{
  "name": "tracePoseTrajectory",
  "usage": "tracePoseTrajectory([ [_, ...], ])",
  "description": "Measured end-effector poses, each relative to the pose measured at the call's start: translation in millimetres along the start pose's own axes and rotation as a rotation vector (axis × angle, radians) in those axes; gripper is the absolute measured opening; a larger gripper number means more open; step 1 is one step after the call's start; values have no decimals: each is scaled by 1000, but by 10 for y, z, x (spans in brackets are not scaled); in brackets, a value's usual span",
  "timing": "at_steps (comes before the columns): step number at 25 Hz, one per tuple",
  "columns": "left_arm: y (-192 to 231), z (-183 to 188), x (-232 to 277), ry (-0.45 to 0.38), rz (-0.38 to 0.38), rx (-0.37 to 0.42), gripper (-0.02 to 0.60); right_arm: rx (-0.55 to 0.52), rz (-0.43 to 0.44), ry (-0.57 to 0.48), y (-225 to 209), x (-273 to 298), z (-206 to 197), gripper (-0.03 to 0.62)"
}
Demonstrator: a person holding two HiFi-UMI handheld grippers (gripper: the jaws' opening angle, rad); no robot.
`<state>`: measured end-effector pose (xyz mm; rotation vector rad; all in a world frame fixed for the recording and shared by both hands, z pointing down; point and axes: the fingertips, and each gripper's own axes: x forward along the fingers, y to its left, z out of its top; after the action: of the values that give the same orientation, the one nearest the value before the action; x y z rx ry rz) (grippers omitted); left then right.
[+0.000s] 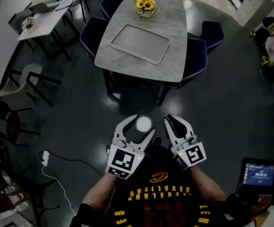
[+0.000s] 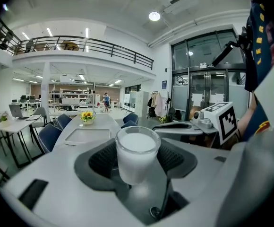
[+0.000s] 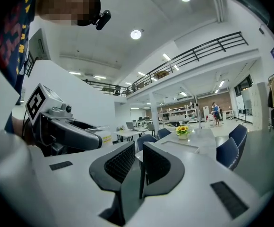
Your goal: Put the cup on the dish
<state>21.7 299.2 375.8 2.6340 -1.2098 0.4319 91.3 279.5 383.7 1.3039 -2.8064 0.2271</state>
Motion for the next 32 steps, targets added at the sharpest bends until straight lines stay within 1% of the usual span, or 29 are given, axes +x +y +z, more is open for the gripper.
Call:
tracePoseTrajectory([
  [2, 6, 4, -5, 1, -3, 0, 267, 2, 3, 0, 18, 15, 4, 41],
  [4, 26, 11, -15, 3, -3, 2, 267, 10, 13, 2, 51, 43, 1, 61],
  [9, 71, 38, -80, 7, 5, 4, 267, 36, 52, -18, 161, 103, 51, 78],
  [12, 171, 57, -115, 3, 16, -7, 267, 31, 78, -21, 232, 207, 79, 94],
  [18, 397, 167, -247, -19, 54, -10, 267, 27, 120, -18, 400, 323, 180, 96],
  [20, 549, 215, -66, -19, 72, -13, 267, 8, 139, -12, 249, 468, 175, 127],
  [22, 750, 268, 265, -14, 92, -18, 267, 2, 162, -13, -37, 680, 109, 137],
  [24, 892, 332, 487, -12, 107, -24, 267, 3, 178, -7, -224, 827, 75, 153],
  [32, 1122, 571, 978, 0, 127, -22, 267, -11, 230, 31, -593, 1156, 75, 204],
])
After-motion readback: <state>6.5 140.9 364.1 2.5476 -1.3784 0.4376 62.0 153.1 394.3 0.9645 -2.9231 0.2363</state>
